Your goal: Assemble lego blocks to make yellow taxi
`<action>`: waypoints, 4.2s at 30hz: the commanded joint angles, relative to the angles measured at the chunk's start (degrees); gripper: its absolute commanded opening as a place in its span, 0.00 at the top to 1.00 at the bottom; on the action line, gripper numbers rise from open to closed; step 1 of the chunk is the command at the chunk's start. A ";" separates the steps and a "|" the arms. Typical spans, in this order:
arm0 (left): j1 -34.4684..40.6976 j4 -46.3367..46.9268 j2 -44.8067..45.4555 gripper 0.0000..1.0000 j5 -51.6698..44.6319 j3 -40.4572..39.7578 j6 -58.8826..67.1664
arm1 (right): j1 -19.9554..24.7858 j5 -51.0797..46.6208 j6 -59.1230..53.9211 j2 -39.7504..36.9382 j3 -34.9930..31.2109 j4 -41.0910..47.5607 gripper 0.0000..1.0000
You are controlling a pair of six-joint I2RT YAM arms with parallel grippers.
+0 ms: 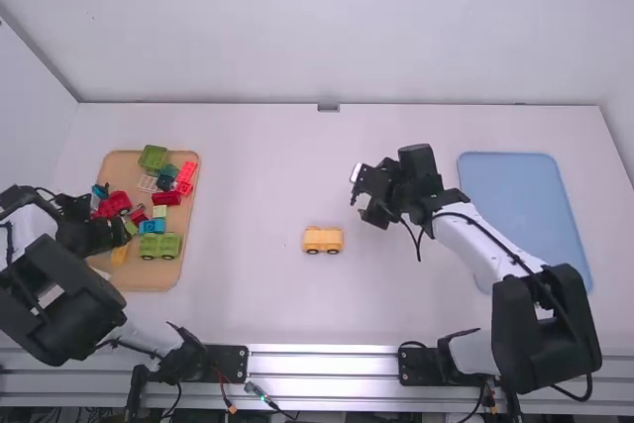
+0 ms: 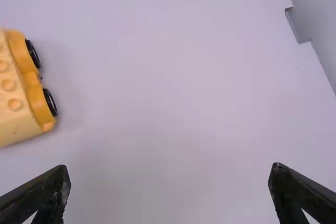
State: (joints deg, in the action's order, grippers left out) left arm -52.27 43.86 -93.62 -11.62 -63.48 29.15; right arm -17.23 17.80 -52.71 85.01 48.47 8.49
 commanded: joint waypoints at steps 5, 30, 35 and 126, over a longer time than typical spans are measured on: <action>1.68 -1.29 -2.32 0.07 -2.29 1.05 14.05 | 0.00 -0.13 -1.60 -1.11 5.60 4.98 0.01; 0.96 -22.14 -4.85 0.15 1.20 13.31 18.47 | 1.88 0.15 -2.86 -1.11 6.34 5.73 0.01; 0.94 -22.51 -5.05 0.14 0.50 13.29 18.27 | 1.88 0.13 -2.84 -1.11 6.34 5.84 0.01; 67.67 -14.21 -4.11 0.98 2.34 12.50 34.38 | 5.29 13.92 -2.86 -1.11 6.25 6.88 0.01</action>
State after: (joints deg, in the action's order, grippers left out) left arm 14.87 29.63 -95.61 -8.82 -51.46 60.51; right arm -12.03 30.96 -55.70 84.95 53.19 15.00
